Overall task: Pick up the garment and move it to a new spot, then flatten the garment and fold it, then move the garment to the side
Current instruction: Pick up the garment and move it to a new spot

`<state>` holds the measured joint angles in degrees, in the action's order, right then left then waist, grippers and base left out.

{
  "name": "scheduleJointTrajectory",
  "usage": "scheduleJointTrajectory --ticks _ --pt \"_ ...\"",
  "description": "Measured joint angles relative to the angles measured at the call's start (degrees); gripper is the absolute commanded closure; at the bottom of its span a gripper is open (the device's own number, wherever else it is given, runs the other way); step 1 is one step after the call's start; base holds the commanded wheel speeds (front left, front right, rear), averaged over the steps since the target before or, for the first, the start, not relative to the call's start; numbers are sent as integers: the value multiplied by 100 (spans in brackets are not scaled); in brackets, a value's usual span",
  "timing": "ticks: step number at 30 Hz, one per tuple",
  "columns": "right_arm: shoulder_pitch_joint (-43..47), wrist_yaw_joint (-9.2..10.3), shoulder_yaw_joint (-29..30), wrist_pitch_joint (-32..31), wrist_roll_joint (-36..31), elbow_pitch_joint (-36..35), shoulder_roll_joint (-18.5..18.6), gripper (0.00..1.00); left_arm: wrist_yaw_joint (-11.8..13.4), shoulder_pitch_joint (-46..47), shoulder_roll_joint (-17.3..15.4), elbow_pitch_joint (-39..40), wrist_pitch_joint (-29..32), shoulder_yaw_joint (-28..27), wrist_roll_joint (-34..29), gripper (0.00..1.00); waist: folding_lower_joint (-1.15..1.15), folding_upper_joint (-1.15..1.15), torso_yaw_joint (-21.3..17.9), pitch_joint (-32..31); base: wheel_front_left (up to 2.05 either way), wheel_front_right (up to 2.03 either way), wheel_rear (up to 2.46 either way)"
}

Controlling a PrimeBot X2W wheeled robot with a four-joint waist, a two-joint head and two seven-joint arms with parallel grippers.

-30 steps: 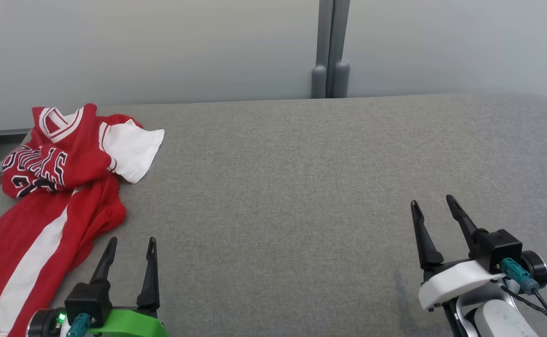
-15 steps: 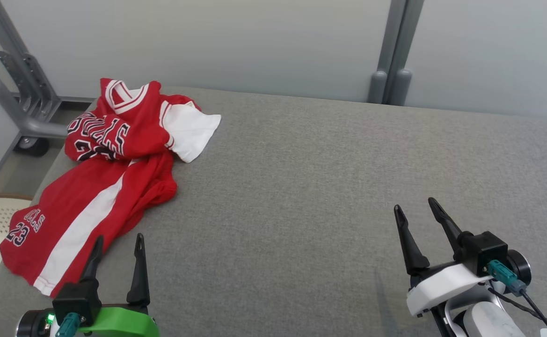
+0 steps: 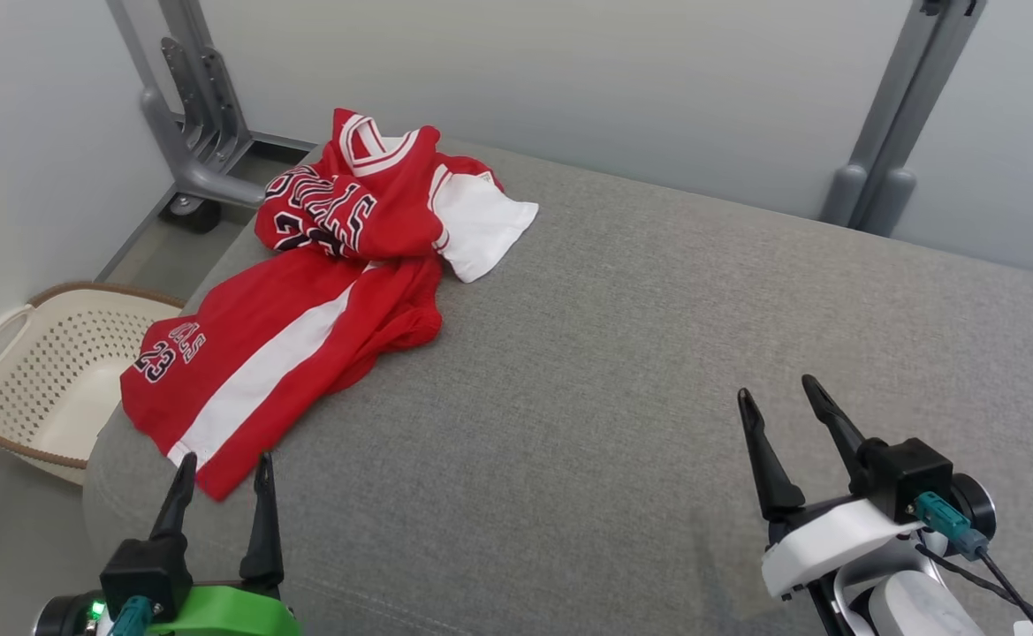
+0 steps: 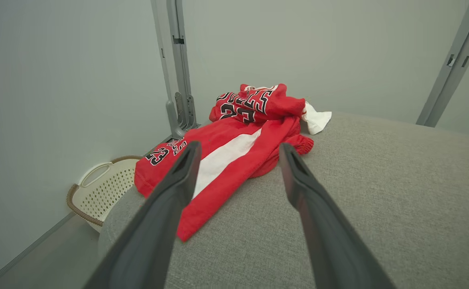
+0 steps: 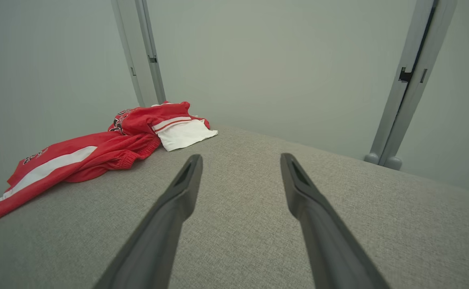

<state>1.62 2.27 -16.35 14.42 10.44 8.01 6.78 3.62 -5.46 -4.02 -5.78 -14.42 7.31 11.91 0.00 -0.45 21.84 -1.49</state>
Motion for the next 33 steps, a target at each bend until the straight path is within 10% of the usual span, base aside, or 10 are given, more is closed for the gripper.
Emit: scheduleJointTrajectory --ticks 33 --pt "-980 -152 30 -156 -513 -638 610 0 -15 1950 27 -770 609 -334 407 0 0 0 -434 1464 0 0 0"
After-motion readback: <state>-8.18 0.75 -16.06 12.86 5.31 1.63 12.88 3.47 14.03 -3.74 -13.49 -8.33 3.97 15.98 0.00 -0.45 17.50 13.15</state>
